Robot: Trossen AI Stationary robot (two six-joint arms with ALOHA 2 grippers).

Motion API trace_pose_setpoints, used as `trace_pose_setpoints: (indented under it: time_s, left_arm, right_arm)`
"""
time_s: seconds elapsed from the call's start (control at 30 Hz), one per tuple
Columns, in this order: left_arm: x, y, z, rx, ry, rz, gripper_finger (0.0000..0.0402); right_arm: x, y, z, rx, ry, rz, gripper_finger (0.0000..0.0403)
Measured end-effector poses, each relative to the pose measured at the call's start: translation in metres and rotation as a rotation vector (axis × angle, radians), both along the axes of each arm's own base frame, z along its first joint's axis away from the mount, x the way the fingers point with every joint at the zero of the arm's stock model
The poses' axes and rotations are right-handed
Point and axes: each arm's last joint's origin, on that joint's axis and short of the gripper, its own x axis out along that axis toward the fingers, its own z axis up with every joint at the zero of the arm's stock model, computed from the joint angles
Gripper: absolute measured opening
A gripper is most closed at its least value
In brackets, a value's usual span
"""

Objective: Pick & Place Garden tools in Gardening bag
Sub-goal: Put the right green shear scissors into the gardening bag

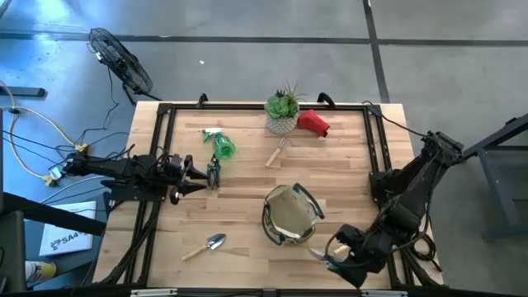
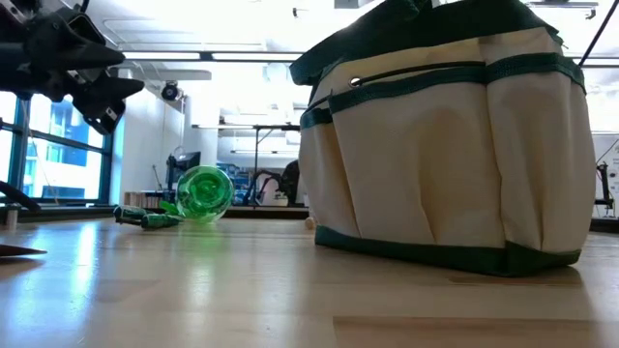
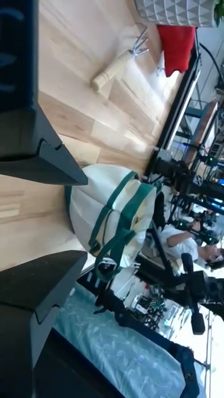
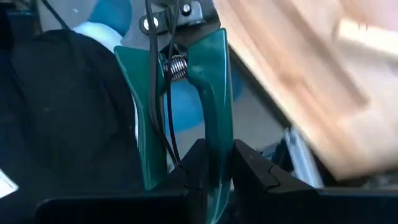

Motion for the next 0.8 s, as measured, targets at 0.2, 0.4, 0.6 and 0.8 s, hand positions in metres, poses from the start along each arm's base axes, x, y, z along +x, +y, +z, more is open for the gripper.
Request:
trace_pose_setpoints:
  time_s: [0.2, 0.4, 0.6, 0.8]
  left_arm:
    - [0.0, 0.0, 0.0, 0.003, -0.002, 0.005, 0.018]
    - [0.0, 0.0, 0.0, 0.042, -0.007, 0.01, 0.018]
    - [0.0, 0.0, 0.0, 0.075, -0.011, 0.014, 0.018]
    - [0.0, 0.0, 0.0, 0.077, -0.008, -0.001, 0.018]
  right_arm:
    - [-0.003, -0.009, -0.005, 0.039, 0.285, -0.112, 0.0036]
    - [0.014, -0.022, -0.015, 0.064, 0.441, -0.129, 0.0035]
    - [0.036, -0.031, -0.025, 0.106, 0.459, -0.112, 0.0035]
    - [0.047, -0.039, -0.027, 0.119, 0.417, -0.09, 0.0035]
